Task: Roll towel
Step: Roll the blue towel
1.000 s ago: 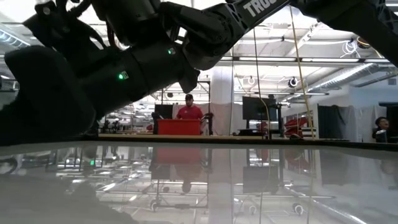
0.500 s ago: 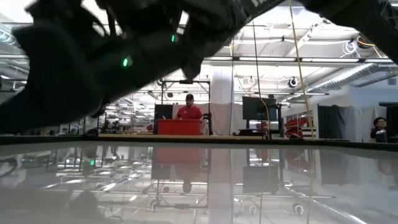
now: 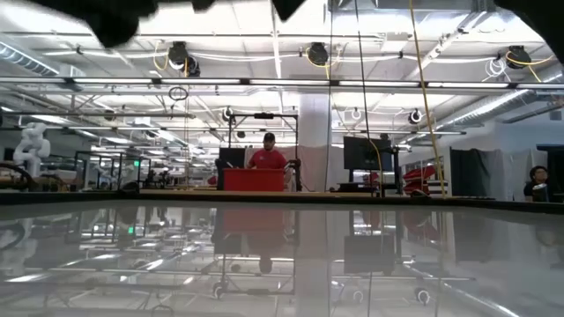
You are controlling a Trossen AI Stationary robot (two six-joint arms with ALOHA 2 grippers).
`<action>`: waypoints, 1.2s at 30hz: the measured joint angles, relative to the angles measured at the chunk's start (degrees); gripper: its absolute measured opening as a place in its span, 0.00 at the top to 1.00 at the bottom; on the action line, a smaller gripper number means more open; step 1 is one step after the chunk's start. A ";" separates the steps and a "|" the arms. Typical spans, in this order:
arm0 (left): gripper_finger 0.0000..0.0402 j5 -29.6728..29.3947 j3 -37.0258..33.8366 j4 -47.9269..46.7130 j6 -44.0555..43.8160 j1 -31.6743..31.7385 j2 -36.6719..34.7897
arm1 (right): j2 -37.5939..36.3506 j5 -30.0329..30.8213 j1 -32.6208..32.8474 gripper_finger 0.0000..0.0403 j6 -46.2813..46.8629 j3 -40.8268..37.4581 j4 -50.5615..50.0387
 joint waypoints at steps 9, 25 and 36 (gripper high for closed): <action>0.90 -0.01 0.01 -0.04 -0.01 -0.01 0.00 | 3.00 6.08 0.34 0.44 0.76 0.07 8.69; 0.90 -0.03 0.02 0.16 -0.34 -0.01 0.00 | 12.32 9.47 -3.54 0.55 12.11 -0.02 11.67; 0.90 -0.03 0.02 0.15 -0.29 0.00 0.02 | 14.87 11.60 -4.05 0.75 10.51 0.03 12.51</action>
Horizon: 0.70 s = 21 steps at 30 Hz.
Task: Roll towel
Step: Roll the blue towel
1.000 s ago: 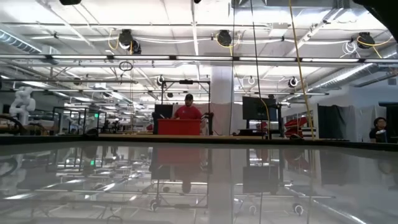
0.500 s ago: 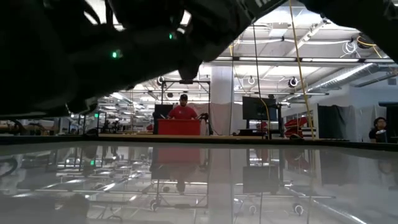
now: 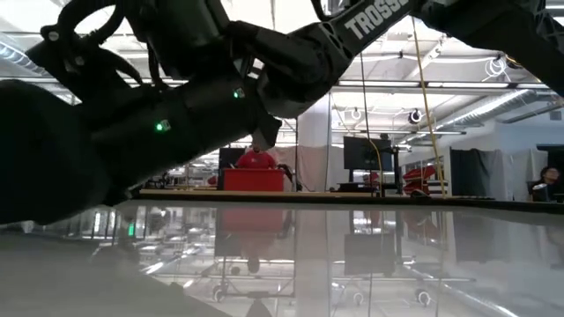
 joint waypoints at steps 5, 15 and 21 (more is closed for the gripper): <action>0.90 -0.01 0.00 0.06 0.02 -0.01 0.00 | 0.59 -1.03 -0.11 0.81 -1.55 0.31 0.24; 0.90 -0.04 0.00 0.06 0.02 0.00 0.00 | 0.66 0.10 -0.22 1.00 -2.81 0.69 -1.98; 0.90 -0.04 0.00 0.05 -0.03 -0.01 0.00 | -0.84 1.82 -0.56 1.00 -3.79 0.82 -7.95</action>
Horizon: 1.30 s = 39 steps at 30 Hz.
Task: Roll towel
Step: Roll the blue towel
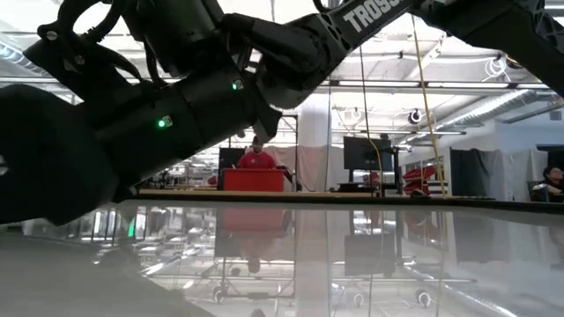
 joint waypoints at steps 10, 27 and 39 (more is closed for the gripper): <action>0.90 -0.02 0.00 0.12 -0.01 0.00 0.00 | -6.36 8.63 -0.06 1.00 -4.83 -0.26 -18.33; 0.90 0.00 0.00 0.18 0.01 -0.01 -0.02 | -14.00 21.52 -0.18 1.00 -4.28 -0.35 -60.83; 0.90 0.02 0.00 0.18 -1.55 0.01 -0.02 | -16.96 20.45 -0.09 0.59 -5.02 -0.42 -55.44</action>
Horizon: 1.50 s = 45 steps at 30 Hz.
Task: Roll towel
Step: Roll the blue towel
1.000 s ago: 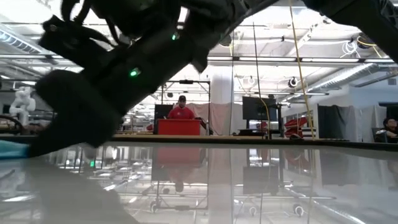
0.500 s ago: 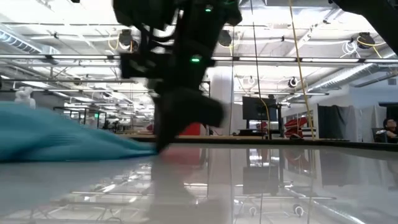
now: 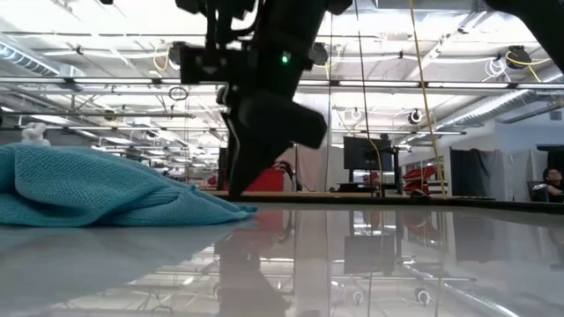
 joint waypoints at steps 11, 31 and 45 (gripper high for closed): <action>0.90 0.11 0.00 -0.19 -13.39 0.00 0.00 | 0.63 -20.60 0.09 0.42 4.57 -0.27 5.31; 0.90 0.07 0.00 -0.52 -13.35 -0.02 0.01 | 0.36 -30.63 -5.46 0.63 11.49 -1.66 4.64; 0.90 0.07 0.00 -0.89 -12.96 0.00 0.02 | -0.12 -31.28 -7.04 0.62 13.35 -1.62 10.32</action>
